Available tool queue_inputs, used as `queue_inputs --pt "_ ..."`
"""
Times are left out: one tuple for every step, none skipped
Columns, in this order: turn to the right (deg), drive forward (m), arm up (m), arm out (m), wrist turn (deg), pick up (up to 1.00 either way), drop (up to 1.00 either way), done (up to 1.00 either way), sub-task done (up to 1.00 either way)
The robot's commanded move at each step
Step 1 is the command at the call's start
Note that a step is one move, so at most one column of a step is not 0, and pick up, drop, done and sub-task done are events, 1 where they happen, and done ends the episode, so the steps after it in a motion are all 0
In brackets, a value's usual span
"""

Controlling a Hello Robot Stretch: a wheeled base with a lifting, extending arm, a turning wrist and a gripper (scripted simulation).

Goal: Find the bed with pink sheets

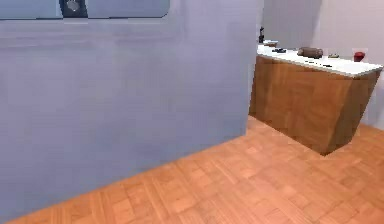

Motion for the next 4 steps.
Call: queue_inputs --pt "45.0 0.0 0.0 0.0 0.0 0.0 0.0 0.0 0.0" --pt "45.0 0.0 0.0 0.0 0.0 0.0 0.0 0.0 0.0" --pt "45.0 0.0 0.0 0.0 0.0 0.0 0.0 0.0 0.0" --pt "6.0 0.0 0.0 0.0 0.0 0.0 0.0 0.0 0.0"
